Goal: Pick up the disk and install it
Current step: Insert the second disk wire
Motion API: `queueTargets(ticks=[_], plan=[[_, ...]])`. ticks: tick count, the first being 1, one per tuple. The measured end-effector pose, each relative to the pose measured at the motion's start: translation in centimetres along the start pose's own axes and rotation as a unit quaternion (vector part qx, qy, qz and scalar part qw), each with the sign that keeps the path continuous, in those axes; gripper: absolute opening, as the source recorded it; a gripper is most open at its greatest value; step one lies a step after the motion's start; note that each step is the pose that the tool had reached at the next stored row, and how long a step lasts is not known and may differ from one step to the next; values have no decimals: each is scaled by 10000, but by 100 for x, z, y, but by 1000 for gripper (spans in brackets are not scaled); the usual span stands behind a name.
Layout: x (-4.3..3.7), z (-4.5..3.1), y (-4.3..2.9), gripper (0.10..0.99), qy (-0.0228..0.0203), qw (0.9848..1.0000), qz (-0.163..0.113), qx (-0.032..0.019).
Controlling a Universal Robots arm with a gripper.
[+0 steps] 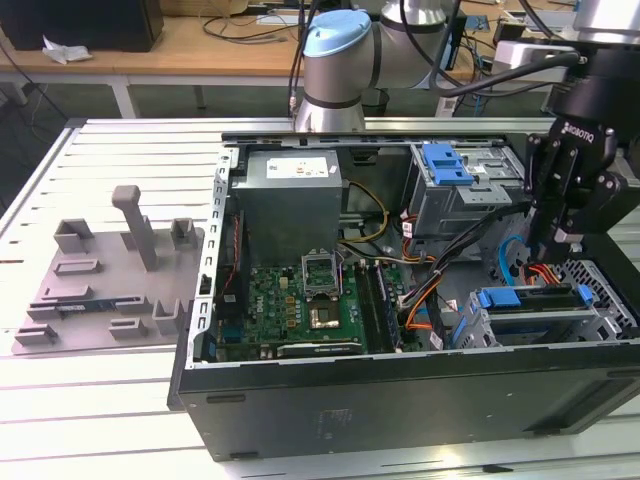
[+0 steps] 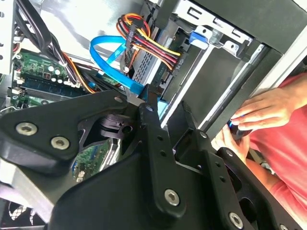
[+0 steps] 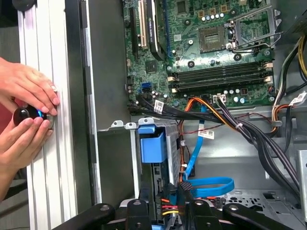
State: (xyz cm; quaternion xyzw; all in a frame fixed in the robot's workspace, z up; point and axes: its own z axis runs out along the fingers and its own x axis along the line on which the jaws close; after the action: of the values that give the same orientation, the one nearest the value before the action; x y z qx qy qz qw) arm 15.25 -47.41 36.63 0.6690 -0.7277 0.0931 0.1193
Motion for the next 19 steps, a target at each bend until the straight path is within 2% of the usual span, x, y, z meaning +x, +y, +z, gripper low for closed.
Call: queueTargets(ticks=[4, 5, 6, 16, 19], plan=[[20, 1, -2, 365, 0, 10000, -6, -3], [21, 1, -1, 349, 1, 10000, -8, -8], [21, 1, -1, 275, 1, 10000, -9, -11], [15, 14, -4, 275, -3, 10000, -14, -12], [-28, -38, 0, 275, -1, 10000, -14, -12]])
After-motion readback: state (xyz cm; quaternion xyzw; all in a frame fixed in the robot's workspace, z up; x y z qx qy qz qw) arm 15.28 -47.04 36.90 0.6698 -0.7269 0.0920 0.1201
